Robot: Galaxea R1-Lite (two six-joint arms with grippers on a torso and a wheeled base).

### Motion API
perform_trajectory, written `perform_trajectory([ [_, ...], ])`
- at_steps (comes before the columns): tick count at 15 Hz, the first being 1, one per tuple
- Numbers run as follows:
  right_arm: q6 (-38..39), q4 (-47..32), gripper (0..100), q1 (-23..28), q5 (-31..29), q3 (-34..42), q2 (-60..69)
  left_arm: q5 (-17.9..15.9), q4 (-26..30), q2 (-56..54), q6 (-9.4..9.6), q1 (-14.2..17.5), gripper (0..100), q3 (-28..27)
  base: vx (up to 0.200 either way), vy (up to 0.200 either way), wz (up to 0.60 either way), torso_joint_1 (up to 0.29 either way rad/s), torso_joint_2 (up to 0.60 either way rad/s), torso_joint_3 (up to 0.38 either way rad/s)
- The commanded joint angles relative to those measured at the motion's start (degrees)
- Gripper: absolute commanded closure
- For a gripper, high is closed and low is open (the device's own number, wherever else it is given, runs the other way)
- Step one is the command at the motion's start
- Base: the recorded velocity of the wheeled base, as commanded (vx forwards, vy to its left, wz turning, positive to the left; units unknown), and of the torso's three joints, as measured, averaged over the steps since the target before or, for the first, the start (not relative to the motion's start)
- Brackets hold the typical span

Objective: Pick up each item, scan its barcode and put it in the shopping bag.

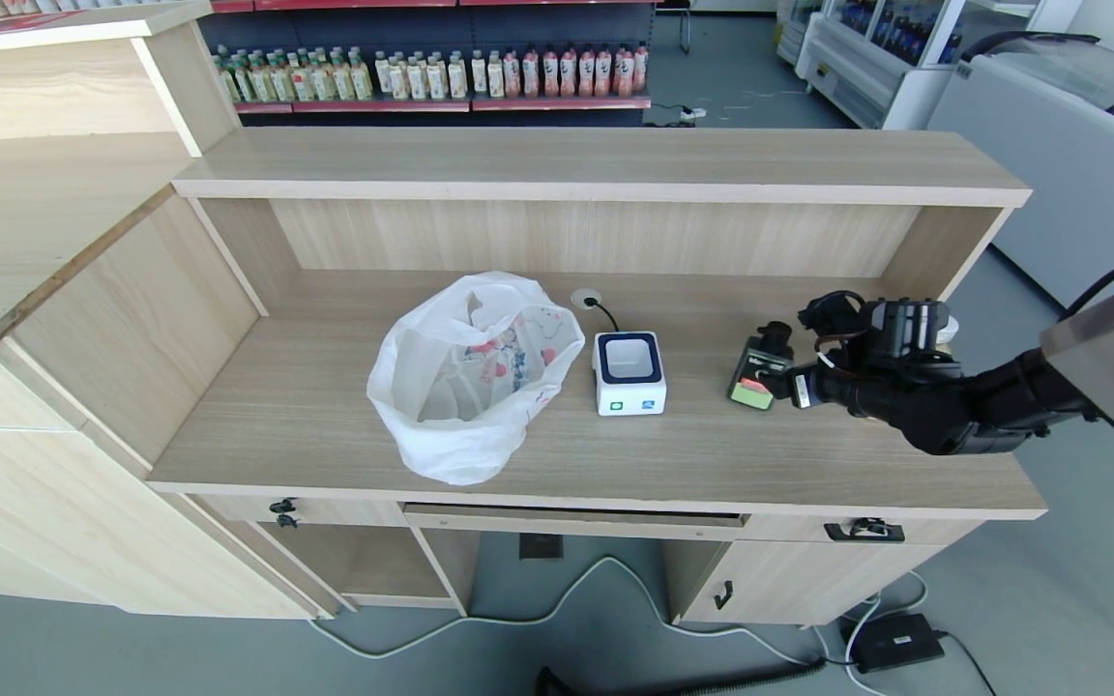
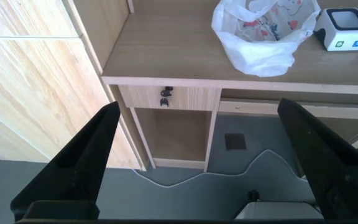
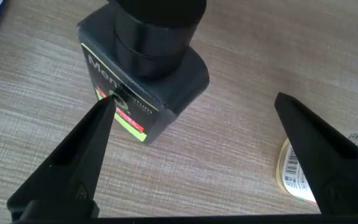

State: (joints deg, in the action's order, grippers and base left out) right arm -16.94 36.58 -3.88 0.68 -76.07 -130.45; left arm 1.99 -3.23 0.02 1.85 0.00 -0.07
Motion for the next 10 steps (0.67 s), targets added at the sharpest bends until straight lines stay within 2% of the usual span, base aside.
perform_trajectory([
  [1, 0.1, 0.0, 0, -0.5, 0.1, -1.6, -2.1, 0.0, 0.0, 0.0, -0.01, 0.0, 0, 0.0, 0.0, 0.0, 0.0, 0.0, 0.0, 0.0],
  [3, 1.2, 0.0, 0, -2.0, 1.4, -4.8, -4.2, -0.1, 0.0, 0.0, -0.01, 0.0, 0, 0.0, 0.0, 0.0, 0.0, 0.0, 0.0, 0.0],
  [4, 2.3, 0.1, 0, -2.7, 4.0, -5.6, -4.7, 0.0, 0.0, 0.0, -0.01, 0.0, 0, 0.1, 0.0, 0.0, 0.0, 0.0, 0.0, 0.0],
  [10, 3.5, 0.4, 0, -3.0, 8.0, -8.0, -7.7, 0.0, 0.0, 0.0, -0.01, 0.0, 0, 0.0, 0.0, 0.0, 0.0, 0.0, 0.0, 0.0],
])
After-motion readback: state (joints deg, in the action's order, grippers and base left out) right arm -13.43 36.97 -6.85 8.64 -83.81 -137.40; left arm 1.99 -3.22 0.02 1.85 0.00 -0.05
